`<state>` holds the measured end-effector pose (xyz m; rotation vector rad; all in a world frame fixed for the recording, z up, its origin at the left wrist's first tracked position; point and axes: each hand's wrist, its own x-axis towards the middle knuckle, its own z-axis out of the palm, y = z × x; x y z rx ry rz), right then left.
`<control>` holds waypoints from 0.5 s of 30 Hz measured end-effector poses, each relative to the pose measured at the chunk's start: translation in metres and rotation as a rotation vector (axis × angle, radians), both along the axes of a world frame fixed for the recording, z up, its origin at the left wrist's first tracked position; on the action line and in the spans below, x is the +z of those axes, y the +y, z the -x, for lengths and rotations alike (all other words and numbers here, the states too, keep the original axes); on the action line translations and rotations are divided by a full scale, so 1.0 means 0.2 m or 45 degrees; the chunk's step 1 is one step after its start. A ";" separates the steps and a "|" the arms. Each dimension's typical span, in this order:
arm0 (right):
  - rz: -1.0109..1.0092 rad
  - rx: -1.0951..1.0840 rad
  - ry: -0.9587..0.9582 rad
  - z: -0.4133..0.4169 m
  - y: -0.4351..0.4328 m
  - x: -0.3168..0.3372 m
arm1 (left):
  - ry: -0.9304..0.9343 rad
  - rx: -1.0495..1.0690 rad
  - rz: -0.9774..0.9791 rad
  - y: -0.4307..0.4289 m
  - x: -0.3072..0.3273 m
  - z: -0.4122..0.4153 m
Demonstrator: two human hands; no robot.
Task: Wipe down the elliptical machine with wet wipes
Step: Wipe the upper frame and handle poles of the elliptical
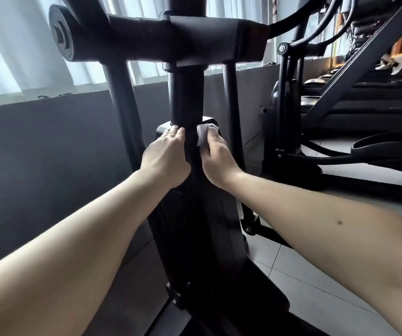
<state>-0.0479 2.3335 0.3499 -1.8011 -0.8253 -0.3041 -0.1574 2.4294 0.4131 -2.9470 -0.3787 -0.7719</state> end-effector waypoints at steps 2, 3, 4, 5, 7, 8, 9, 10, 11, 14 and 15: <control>0.023 -0.038 0.002 0.00 0.02 -0.04 | -0.001 -0.007 -0.014 0.00 0.00 0.01; 0.024 -0.064 0.004 0.00 0.02 -0.06 | -0.004 -0.020 -0.017 0.01 0.01 0.01; 0.020 -0.070 0.027 0.00 0.03 -0.07 | -0.014 -0.031 -0.013 0.01 0.01 0.01; 0.026 -0.048 0.079 0.01 0.02 -0.08 | -0.028 -0.034 -0.011 0.01 0.00 0.01; 0.059 0.042 0.198 0.03 0.02 -0.10 | -0.055 -0.029 -0.007 0.01 -0.01 0.01; 0.080 0.086 0.229 0.03 0.01 -0.11 | -0.063 -0.028 0.004 0.01 -0.02 0.01; 0.109 0.112 0.219 0.02 0.01 -0.10 | -0.074 -0.028 0.016 0.01 -0.03 0.01; 0.143 0.128 0.188 0.01 0.01 -0.07 | -0.091 -0.027 0.025 0.01 -0.04 0.00; 0.172 0.135 0.154 -0.02 0.01 -0.03 | -0.111 -0.025 0.033 0.01 -0.05 0.00; 0.203 0.124 0.106 -0.11 0.04 0.12 | -0.164 -0.041 0.077 0.00 -0.09 -0.02; 0.211 0.109 0.083 -0.13 0.05 0.14 | -0.179 -0.045 0.097 0.00 -0.10 -0.02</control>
